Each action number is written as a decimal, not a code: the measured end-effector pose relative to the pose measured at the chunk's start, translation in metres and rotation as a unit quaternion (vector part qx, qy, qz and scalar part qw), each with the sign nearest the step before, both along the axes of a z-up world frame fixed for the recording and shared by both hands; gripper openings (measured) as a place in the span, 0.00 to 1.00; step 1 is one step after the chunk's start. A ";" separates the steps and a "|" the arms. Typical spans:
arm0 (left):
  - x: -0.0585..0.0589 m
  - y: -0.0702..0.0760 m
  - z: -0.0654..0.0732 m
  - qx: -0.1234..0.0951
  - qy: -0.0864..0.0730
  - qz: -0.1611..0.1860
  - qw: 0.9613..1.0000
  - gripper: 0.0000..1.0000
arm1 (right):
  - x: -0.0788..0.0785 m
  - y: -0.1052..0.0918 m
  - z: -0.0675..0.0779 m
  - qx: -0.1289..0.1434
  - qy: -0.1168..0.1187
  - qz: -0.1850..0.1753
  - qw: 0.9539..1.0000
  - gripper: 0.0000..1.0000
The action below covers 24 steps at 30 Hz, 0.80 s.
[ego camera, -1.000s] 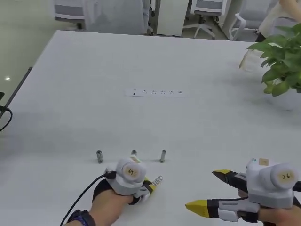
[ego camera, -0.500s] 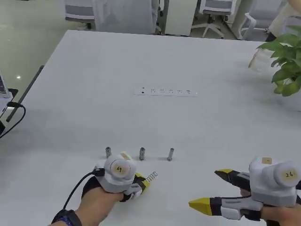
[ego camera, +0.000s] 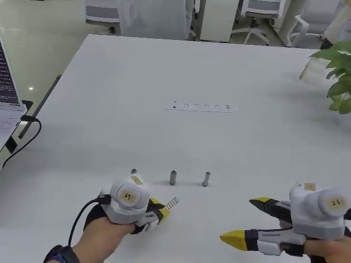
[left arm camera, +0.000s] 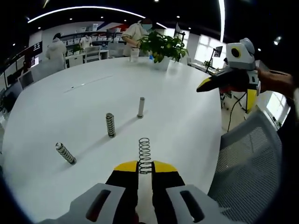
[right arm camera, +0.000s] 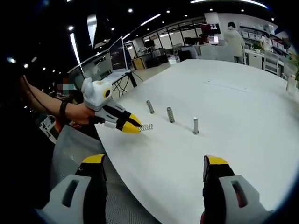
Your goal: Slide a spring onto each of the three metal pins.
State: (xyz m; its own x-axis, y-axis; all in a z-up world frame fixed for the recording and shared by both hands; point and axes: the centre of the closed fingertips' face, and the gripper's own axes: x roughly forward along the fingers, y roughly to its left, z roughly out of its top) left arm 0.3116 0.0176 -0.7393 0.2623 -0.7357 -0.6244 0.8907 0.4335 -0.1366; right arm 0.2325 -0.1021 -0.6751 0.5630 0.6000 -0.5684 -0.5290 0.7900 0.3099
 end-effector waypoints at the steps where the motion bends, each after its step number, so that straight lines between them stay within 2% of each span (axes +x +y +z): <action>1: 0.000 0.002 0.001 0.000 -0.001 0.001 1.000 0.02 | 0.000 0.001 0.000 0.000 0.000 0.002 1.000 0.84; 11: -0.004 0.016 0.012 -0.008 -0.007 0.005 1.000 0.02 | 0.006 0.013 0.000 0.003 0.001 0.021 1.000 0.83; 24: -0.009 0.024 0.032 -0.021 -0.021 0.000 1.000 0.02 | 0.014 0.034 0.003 0.015 -0.002 0.054 0.998 0.78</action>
State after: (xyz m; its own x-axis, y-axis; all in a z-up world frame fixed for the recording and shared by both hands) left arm 0.3029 0.0414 -0.7075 0.2879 -0.7608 -0.5816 0.8961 0.4283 -0.1167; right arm 0.2463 -0.0682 -0.6718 0.4962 0.6739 -0.5474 -0.6117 0.7188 0.3303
